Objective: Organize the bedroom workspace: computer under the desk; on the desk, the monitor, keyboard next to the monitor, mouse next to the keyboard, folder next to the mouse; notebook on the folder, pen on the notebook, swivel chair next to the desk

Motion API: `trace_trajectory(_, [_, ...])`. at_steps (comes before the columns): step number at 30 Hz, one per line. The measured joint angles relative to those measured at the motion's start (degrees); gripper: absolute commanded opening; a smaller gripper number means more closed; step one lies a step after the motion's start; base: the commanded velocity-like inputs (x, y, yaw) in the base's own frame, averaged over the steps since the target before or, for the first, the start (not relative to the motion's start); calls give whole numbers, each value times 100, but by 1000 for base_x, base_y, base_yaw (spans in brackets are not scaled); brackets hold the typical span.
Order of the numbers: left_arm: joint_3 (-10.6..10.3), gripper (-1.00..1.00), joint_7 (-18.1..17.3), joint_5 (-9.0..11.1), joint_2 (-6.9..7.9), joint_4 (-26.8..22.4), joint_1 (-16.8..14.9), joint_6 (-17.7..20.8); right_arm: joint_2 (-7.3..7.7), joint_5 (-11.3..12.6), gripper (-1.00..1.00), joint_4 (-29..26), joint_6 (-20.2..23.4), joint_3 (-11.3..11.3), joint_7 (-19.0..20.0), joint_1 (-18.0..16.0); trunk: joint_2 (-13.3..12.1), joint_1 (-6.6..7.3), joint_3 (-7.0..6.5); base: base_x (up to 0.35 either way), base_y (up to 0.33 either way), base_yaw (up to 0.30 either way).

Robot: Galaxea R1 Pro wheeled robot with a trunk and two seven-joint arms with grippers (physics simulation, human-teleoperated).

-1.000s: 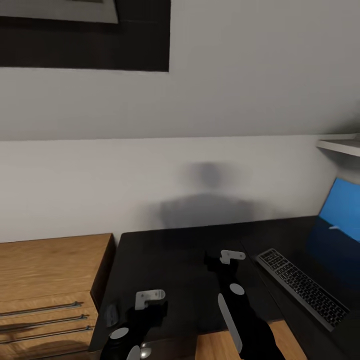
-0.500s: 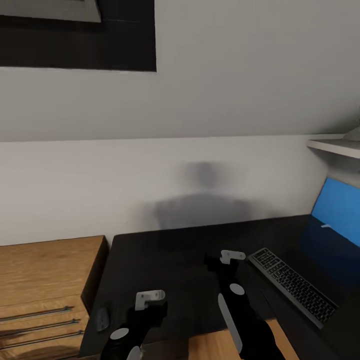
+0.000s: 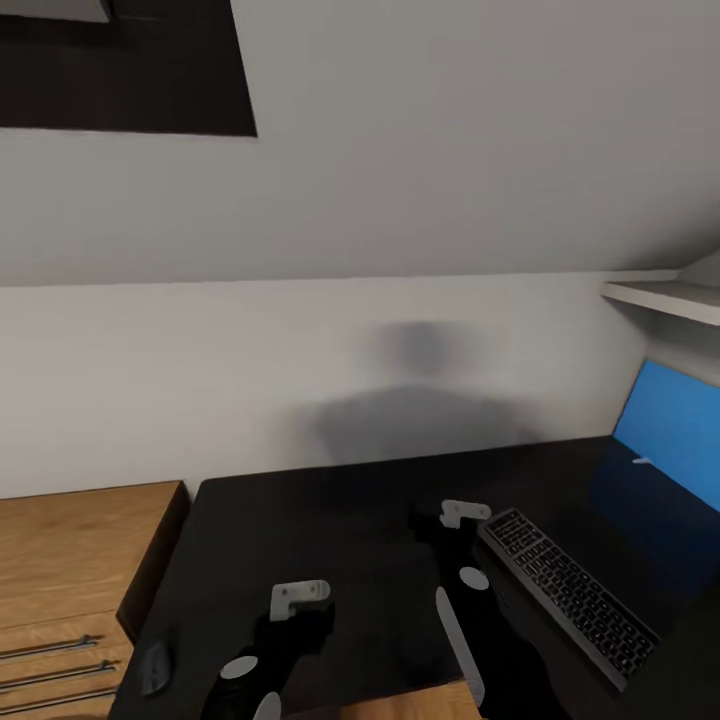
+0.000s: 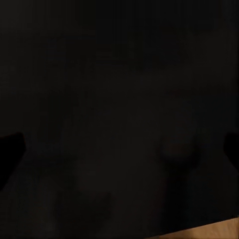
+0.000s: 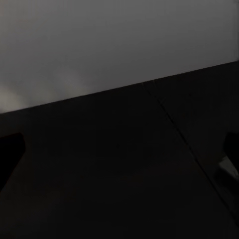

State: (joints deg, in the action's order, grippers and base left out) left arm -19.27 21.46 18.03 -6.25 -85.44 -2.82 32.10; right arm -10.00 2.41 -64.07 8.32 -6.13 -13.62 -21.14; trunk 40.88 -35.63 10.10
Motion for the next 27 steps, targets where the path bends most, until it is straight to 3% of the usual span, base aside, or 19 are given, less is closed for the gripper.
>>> trace_trajectory(11, [1, 100, 6, -4, 0, 0, -1, 2, 0, 1, 100, 0, 0, 4, -1, 0, 0, 0, 0, 190, -137, 0])
trace_trajectory(27, [19, 100, 5, -5, 0, 0, -3, 6, 0, -2, 100, 0, -1, 1, 8, 0, 0, -1, 0, 14, -11, 0])
